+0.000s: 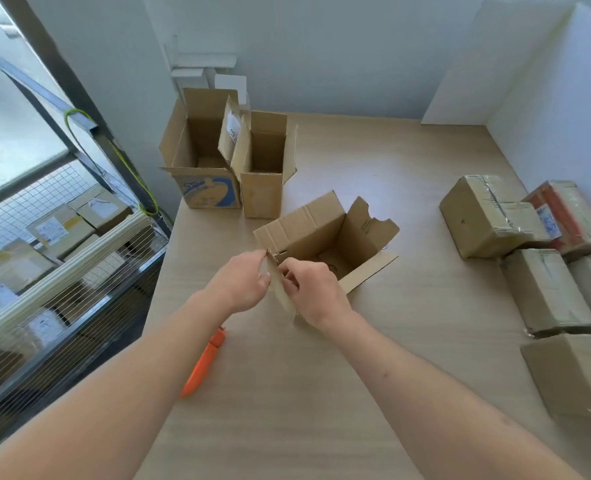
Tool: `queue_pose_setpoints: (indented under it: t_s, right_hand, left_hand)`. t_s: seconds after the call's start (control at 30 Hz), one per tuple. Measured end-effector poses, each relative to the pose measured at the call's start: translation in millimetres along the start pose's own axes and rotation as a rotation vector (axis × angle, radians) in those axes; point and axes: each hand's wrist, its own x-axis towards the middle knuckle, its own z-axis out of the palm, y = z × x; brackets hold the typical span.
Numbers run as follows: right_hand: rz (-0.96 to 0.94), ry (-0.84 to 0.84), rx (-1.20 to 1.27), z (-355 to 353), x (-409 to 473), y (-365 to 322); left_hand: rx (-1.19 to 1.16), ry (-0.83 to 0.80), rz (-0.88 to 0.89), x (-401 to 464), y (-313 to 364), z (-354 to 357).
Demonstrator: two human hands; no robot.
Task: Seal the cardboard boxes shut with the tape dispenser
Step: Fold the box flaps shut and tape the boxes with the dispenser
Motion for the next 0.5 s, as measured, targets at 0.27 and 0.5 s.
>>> queue_pose_setpoints:
  t_s: [0.27, 0.5]
  right_hand:
    - [0.262, -0.08, 0.294, 48.1, -63.5, -70.5]
    - [0.393, -0.068, 0.252, 58.6, -92.4, -66.0]
  left_hand:
    - [0.016, -0.052, 0.095, -66.1, -50.5, 4.2]
    - [-0.018, -0.082, 0.104, -87.7, -62.6, 27.4]
